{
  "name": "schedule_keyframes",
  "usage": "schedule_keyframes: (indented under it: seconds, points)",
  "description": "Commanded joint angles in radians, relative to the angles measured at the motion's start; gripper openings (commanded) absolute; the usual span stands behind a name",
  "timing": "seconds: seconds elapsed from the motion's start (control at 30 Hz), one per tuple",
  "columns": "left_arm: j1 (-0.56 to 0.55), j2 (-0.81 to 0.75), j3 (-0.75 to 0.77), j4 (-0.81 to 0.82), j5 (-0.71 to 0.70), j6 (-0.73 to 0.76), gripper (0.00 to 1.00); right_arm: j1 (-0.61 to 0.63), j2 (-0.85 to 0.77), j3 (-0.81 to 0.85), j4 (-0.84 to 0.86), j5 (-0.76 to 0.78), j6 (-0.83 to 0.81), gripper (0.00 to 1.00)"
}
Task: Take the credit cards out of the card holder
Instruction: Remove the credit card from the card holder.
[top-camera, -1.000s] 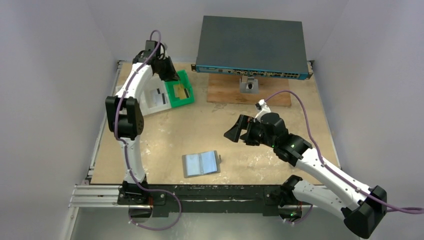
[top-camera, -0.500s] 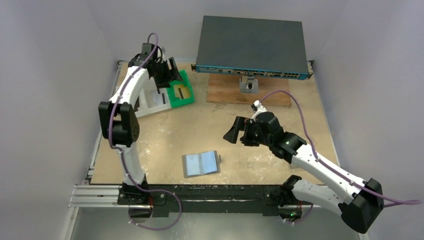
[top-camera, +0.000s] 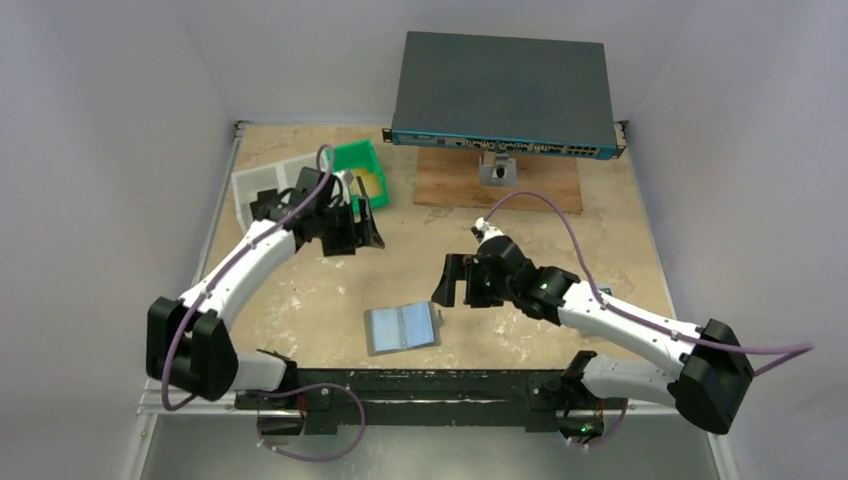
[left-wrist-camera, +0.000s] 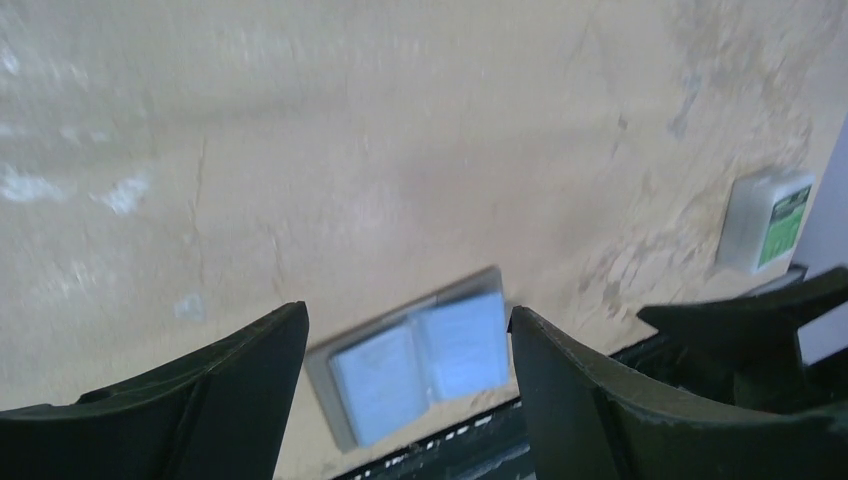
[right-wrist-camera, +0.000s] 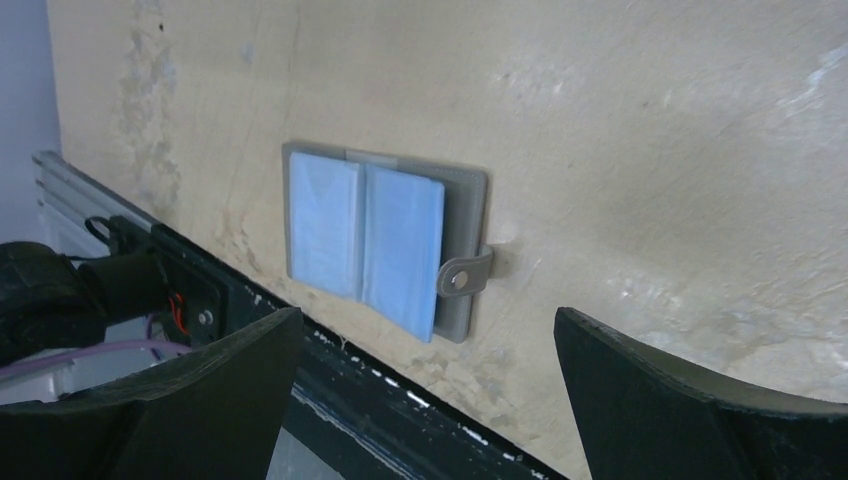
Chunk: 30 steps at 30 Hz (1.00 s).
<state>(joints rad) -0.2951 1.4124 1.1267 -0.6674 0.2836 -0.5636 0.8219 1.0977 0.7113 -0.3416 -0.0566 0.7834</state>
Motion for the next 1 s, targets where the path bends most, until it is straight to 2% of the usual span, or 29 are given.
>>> schedule_keyframes:
  seconds: [0.0,0.13,0.37,0.67,0.87,0.97]
  points:
    - [-0.048,-0.169,-0.145,0.019,-0.020,-0.032,0.75,0.107,0.054,0.055,0.063,0.120,0.080,0.99]
    - [-0.097,-0.276,-0.256,0.006,-0.030,-0.047,0.75,0.162,0.117,0.073,0.103,0.159,0.132,0.99]
    - [-0.102,-0.407,-0.417,-0.012,-0.054,-0.091,0.76,0.282,0.291,0.199,0.098,0.221,0.151,0.97]
    - [-0.101,-0.495,-0.456,-0.114,-0.175,-0.146,0.77,0.333,0.523,0.330,0.095,0.200,0.157,0.78]
    - [-0.101,-0.523,-0.469,-0.134,-0.196,-0.177,0.78,0.362,0.654,0.390,0.070,0.208,0.155,0.66]
    - [-0.101,-0.537,-0.475,-0.136,-0.195,-0.186,0.78,0.383,0.706,0.444,0.028,0.243,0.143,0.64]
